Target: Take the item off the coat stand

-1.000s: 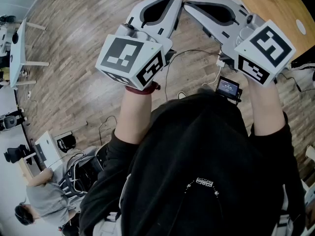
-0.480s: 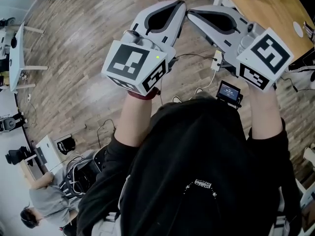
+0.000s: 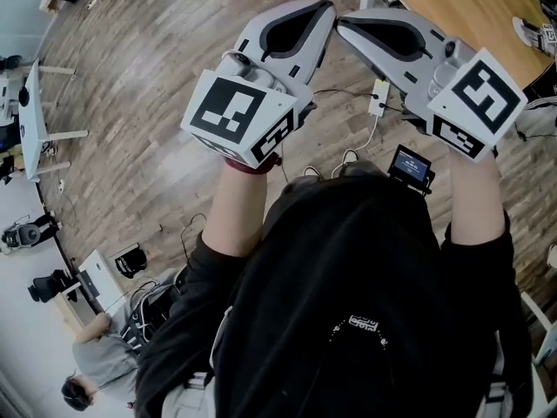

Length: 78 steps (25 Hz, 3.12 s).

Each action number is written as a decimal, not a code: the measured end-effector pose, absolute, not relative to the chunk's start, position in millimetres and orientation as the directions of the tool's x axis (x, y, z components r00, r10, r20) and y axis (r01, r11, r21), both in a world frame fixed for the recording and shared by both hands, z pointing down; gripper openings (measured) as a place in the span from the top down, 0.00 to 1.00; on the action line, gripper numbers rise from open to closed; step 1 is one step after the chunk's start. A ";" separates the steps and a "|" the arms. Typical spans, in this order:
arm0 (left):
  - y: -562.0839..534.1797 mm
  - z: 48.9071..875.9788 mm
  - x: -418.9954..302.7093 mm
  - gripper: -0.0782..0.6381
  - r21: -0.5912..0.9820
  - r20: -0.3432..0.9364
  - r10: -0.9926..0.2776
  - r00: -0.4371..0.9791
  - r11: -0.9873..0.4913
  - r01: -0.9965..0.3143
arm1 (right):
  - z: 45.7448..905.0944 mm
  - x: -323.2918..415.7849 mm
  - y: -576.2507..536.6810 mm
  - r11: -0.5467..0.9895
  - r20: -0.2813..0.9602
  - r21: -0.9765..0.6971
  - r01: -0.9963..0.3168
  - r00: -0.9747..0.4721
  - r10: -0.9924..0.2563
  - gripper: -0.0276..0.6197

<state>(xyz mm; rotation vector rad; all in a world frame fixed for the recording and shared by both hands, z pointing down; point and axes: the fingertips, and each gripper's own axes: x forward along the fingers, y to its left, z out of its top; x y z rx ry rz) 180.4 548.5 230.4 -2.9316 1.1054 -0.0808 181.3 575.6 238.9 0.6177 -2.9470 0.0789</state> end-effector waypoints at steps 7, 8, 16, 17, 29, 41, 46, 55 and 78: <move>533.2 245.0 219.4 0.90 -0.009 0.087 -0.632 0.770 -0.773 -0.634 | 252.6 219.3 560.9 0.891 0.126 -0.076 -0.448 -0.890 -0.438 0.94; 532.2 247.7 223.0 0.90 -0.011 0.097 -0.626 0.773 -0.778 -0.629 | 255.3 222.5 560.0 0.889 0.131 -0.083 -0.449 -0.890 -0.437 0.94; 515.5 250.5 231.6 0.90 -0.059 0.110 -0.571 0.813 -0.821 -0.568 | 259.1 228.6 542.9 0.879 0.178 -0.052 -0.475 -0.870 -0.460 0.93; 511.1 249.0 229.8 0.90 -0.051 0.102 -0.571 0.815 -0.821 -0.569 | 257.4 226.7 538.5 0.876 0.193 -0.031 -0.481 -0.863 -0.467 0.93; 434.6 223.9 176.0 0.90 -0.042 0.021 -0.546 0.838 -0.838 -0.545 | 233.3 173.4 460.3 0.849 0.215 0.027 -0.527 -0.827 -0.520 0.93; 344.1 213.6 90.5 0.90 -0.018 -0.004 -0.555 0.832 -0.832 -0.555 | 222.7 88.5 370.3 0.854 0.214 0.039 -0.519 -0.830 -0.515 0.93; 322.1 219.2 62.8 0.90 0.017 -0.005 -0.594 0.805 -0.805 -0.593 | 228.1 62.6 349.2 0.875 0.237 0.019 -0.484 -0.848 -0.474 0.93; 266.7 230.8 26.5 0.90 0.026 0.031 -0.662 0.749 -0.748 -0.663 | 238.7 28.3 294.3 0.931 0.242 -0.005 -0.366 -0.904 -0.354 0.93; 39.1 239.4 62.6 0.90 -0.034 0.099 -0.744 0.661 -0.666 -0.745 | 246.7 66.2 66.3 0.964 0.184 -0.027 -0.265 -0.949 -0.256 0.93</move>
